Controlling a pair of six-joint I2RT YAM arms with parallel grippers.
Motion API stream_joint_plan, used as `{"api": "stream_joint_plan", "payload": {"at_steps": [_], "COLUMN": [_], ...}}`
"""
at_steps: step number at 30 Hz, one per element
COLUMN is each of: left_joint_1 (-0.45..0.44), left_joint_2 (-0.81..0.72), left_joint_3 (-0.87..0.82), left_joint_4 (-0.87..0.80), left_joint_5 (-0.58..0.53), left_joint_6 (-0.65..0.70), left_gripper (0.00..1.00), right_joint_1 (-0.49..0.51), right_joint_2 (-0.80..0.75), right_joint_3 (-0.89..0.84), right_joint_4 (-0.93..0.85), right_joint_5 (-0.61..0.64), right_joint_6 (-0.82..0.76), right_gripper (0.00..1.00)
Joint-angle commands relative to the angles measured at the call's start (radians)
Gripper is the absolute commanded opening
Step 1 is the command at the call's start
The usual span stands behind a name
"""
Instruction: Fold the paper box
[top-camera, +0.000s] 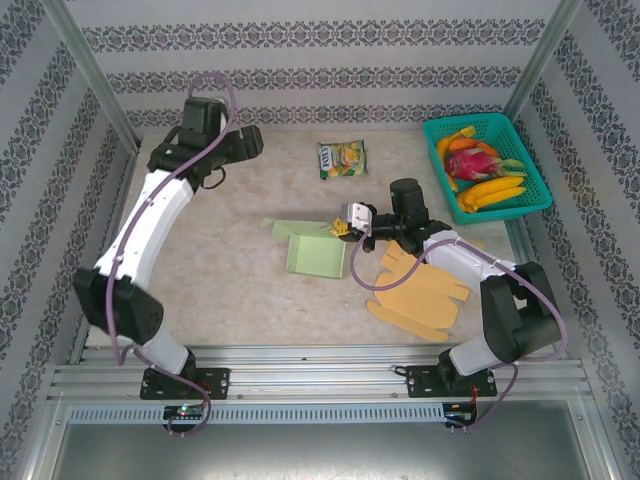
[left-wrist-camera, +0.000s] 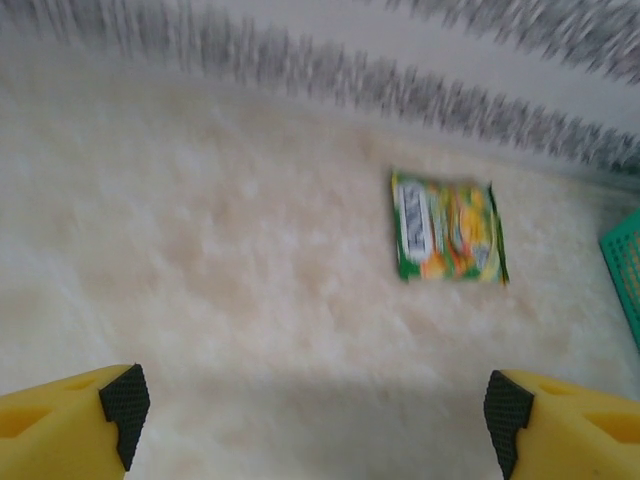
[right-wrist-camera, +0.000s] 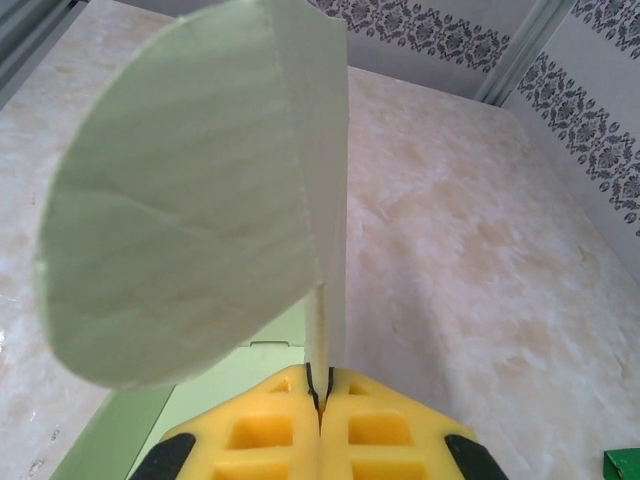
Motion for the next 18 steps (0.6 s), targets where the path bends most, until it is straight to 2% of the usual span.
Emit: {"api": "stream_joint_plan", "payload": {"at_steps": [1,3,7,12,18], "left_joint_1": [-0.004,-0.005,-0.006,-0.039,-0.092], "left_joint_2": [0.039,0.036,0.026,0.034,0.076], "left_joint_3": [0.003,-0.054,-0.142,-0.238,-0.258], "left_joint_4": [-0.177,-0.123,-0.101,-0.043,-0.047], "left_joint_5": [0.178,0.231,0.229,0.301,0.324], "left_joint_6": [-0.331,-0.399,-0.497,-0.596,-0.595], "left_gripper": [0.93,0.93,0.91,0.90,0.89], "right_joint_1": [-0.010,-0.011,-0.015,-0.017,-0.018], "right_joint_2": [0.014,0.024,0.042,0.065,0.080], "right_joint_3": [0.016,0.019,0.027,0.027,0.027], "right_joint_4": [0.043,0.060,0.079,0.109,0.131], "right_joint_5": [-0.058,-0.069,-0.089,-0.108,-0.122], "right_joint_6": [-0.002,0.003,0.011,0.025,0.041], "right_gripper": [0.00,0.00,0.00,0.00,0.00]}}
